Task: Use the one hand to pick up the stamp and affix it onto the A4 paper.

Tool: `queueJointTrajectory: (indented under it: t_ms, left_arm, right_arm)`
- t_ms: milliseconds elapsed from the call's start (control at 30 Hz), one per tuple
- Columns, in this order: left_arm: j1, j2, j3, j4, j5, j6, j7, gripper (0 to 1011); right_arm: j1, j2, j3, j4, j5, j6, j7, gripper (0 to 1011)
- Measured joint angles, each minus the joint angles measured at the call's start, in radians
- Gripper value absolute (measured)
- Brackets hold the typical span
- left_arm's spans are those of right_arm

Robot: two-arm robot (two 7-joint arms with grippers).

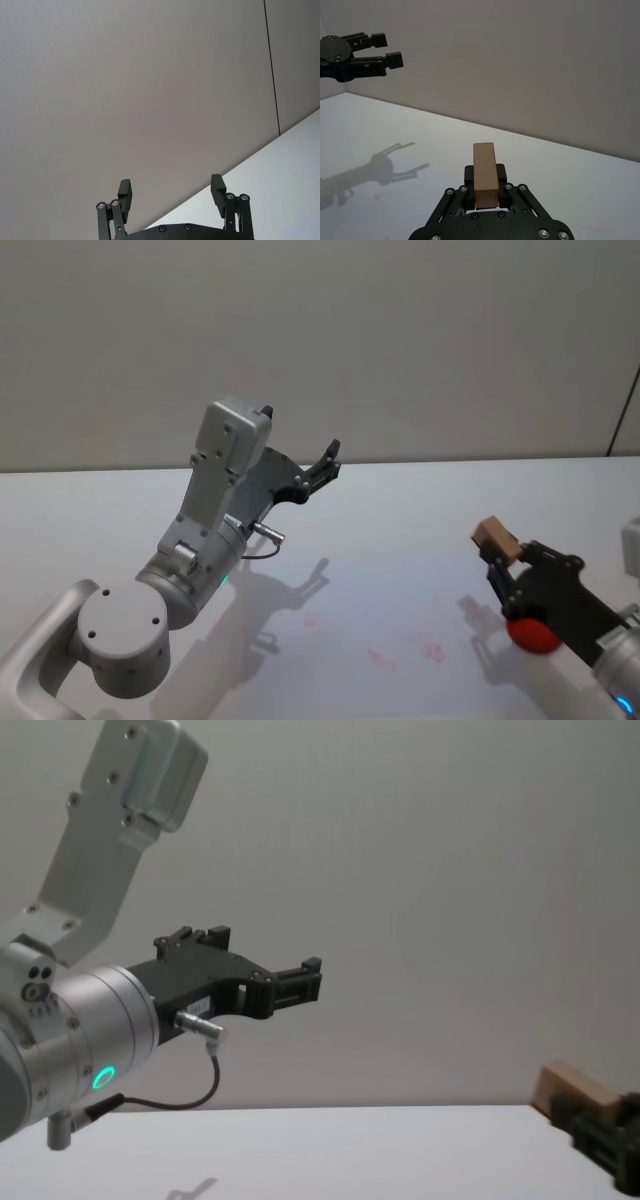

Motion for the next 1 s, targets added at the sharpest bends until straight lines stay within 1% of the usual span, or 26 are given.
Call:
queueJointTrajectory:
  t_ms: [67, 100, 267, 400, 633, 800, 1000]
  left_arm:
    - [0.000, 0.000, 0.000, 0.000, 0.000, 0.000, 0.000, 1001]
    - [0.000, 0.000, 0.000, 0.000, 0.000, 0.000, 0.000, 1001]
    - [0.000, 0.000, 0.000, 0.000, 0.000, 0.000, 0.000, 1001]
    - [0.000, 0.000, 0.000, 0.000, 0.000, 0.000, 0.000, 1001]
    - [0.000, 0.000, 0.000, 0.000, 0.000, 0.000, 0.000, 1001]
    - [0.000, 0.000, 0.000, 0.000, 0.000, 0.000, 0.000, 1001]
    - [0.000, 0.000, 0.000, 0.000, 0.000, 0.000, 0.000, 1001]
  right_arm:
    - [-0.014, 0.014, 0.006, -0.010, 0.006, -0.003, 0.000, 220]
    - [-0.031, 0.029, 0.014, -0.021, 0.012, -0.007, 0.000, 221]
    - [-0.073, 0.073, 0.035, -0.041, 0.030, -0.022, -0.001, 220]
    - [-0.098, 0.100, 0.048, -0.048, 0.037, -0.032, -0.001, 221]
    - [-0.124, 0.129, 0.063, -0.047, 0.038, -0.042, 0.001, 221]
    - [-0.134, 0.140, 0.067, -0.033, 0.030, -0.045, 0.003, 221]
    - [-0.137, 0.143, 0.069, -0.015, 0.021, -0.045, 0.004, 221]
